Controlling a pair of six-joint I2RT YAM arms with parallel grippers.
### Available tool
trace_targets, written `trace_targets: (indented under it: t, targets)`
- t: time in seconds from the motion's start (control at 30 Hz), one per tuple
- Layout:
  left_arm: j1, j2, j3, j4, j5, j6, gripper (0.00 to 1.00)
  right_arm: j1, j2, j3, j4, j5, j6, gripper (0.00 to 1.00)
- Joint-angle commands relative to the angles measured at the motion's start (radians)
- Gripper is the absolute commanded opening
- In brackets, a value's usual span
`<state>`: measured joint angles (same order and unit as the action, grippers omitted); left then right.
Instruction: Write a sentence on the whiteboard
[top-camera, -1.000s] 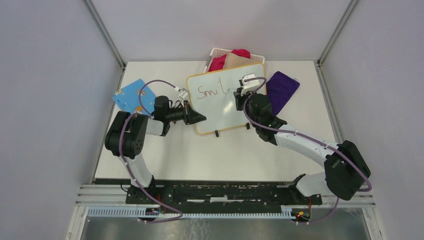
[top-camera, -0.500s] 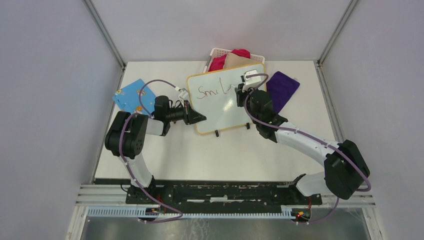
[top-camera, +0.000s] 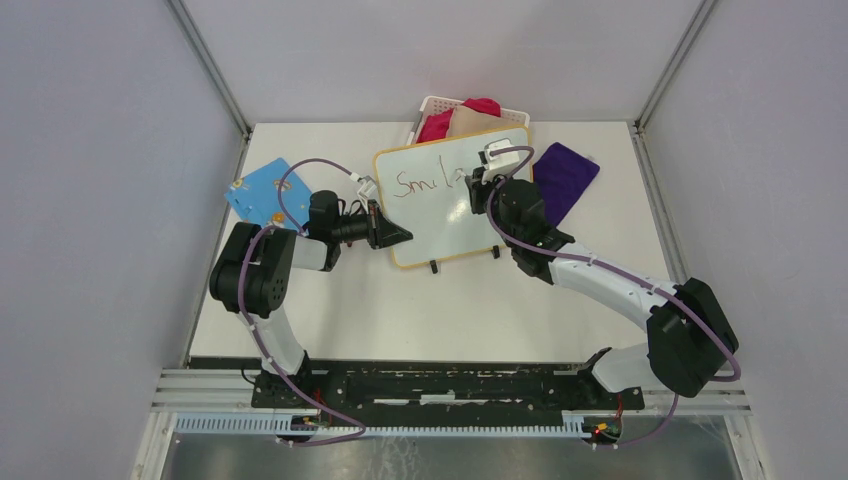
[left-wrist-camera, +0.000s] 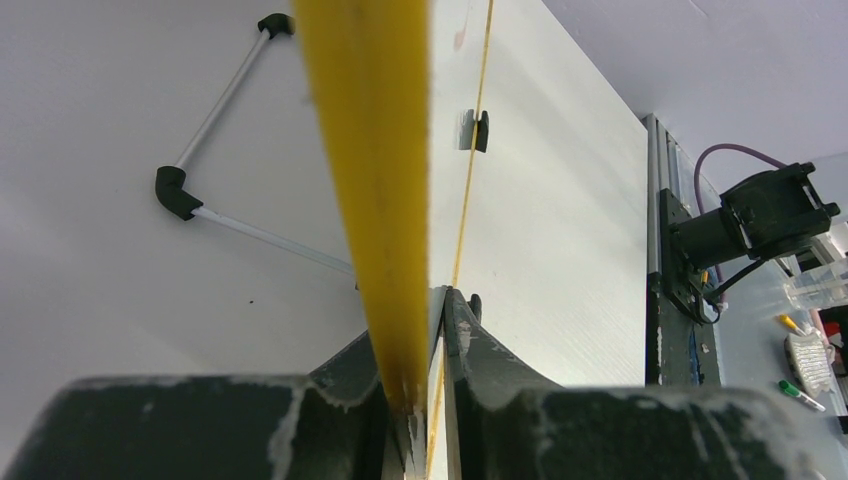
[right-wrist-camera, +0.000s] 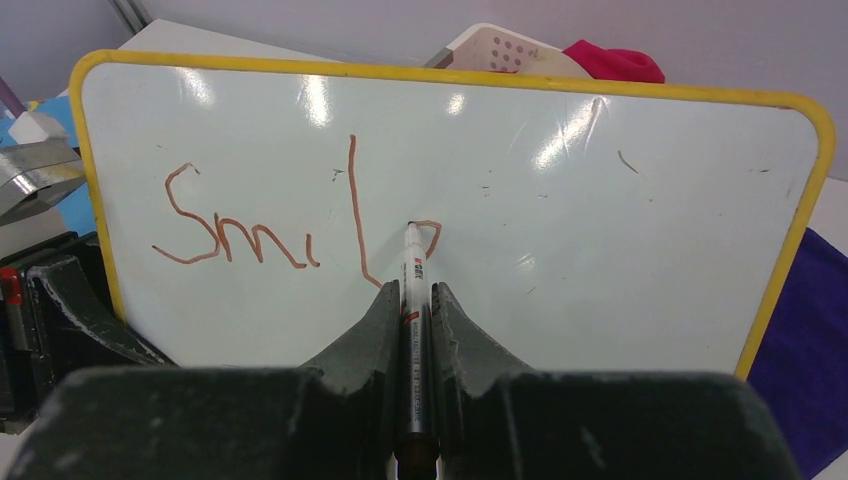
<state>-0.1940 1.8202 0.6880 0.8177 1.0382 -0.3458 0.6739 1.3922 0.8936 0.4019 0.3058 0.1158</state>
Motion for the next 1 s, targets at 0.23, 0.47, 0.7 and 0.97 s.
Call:
trace_targets:
  t: [0.23, 0.47, 0.7, 0.97]
  targets:
    - [-0.019, 0.014, 0.002, -0.111, -0.073, 0.074, 0.02, -0.003, -0.023, -0.061, 0.030, -0.029, 0.039, 0.00]
    - [-0.022, 0.010, 0.001, -0.118, -0.075, 0.078, 0.02, -0.002, -0.050, -0.103, 0.025, 0.006, 0.037, 0.00]
    - [-0.025, 0.007, 0.003, -0.126, -0.077, 0.084, 0.02, -0.004, -0.074, -0.116, 0.005, 0.092, 0.028, 0.00]
    - [-0.027, 0.007, 0.005, -0.136, -0.080, 0.091, 0.02, -0.010, -0.083, -0.096, -0.010, 0.163, 0.021, 0.00]
